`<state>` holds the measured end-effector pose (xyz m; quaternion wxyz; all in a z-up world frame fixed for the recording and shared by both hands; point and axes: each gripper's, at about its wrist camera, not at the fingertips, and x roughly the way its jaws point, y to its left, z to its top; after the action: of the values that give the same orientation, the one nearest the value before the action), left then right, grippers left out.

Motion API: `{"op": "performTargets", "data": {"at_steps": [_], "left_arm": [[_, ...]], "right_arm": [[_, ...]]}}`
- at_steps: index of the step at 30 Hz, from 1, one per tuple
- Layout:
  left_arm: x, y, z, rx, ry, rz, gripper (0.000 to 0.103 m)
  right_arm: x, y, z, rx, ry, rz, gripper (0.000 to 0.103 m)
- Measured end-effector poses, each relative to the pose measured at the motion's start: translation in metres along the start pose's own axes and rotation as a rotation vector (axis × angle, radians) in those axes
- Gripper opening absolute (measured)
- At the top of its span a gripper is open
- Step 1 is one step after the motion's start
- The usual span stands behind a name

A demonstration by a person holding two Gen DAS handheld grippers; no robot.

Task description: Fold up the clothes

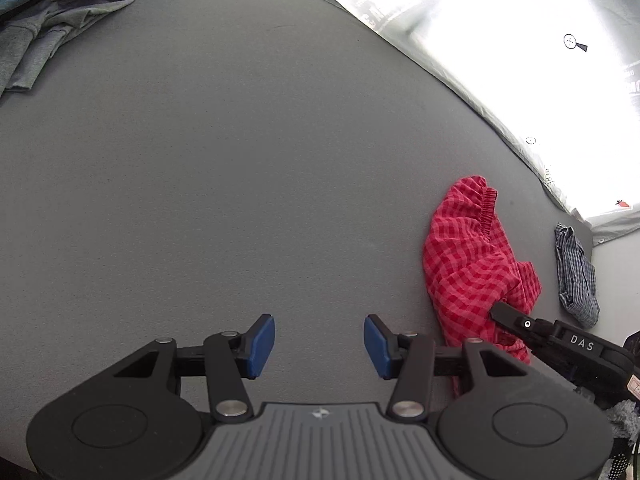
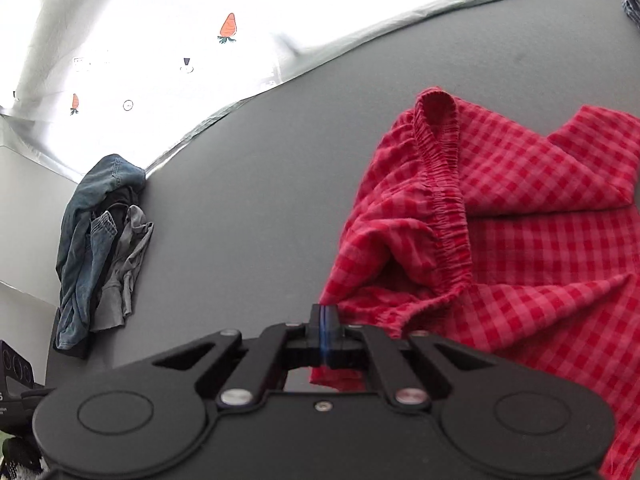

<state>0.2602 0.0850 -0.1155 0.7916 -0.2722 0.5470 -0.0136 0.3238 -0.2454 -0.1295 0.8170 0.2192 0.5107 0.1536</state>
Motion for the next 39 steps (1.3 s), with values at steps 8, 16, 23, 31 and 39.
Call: {"op": "performTargets", "data": {"at_steps": [8,16,23,31,39], "left_arm": [[-0.017,0.023,0.000,0.045,0.030,0.046,0.051],[-0.022,0.009,0.012,0.314,0.036,0.129,0.051],[-0.011,0.005,0.052,0.425,0.117,0.098,0.051],[-0.043,-0.001,0.082,0.434,-0.029,0.055,0.051],[-0.055,0.024,0.088,0.328,-0.043,0.082,0.052]], "right_arm": [[0.013,-0.020,-0.056,0.201,-0.037,-0.273,0.048],[0.020,-0.035,-0.085,0.444,-0.190,-0.243,0.051],[0.007,-0.016,-0.106,0.396,-0.334,-0.193,0.007],[-0.015,0.076,-0.072,0.220,-0.443,-0.079,0.001],[0.008,0.164,-0.044,-0.018,-0.391,-0.025,0.012]]}}
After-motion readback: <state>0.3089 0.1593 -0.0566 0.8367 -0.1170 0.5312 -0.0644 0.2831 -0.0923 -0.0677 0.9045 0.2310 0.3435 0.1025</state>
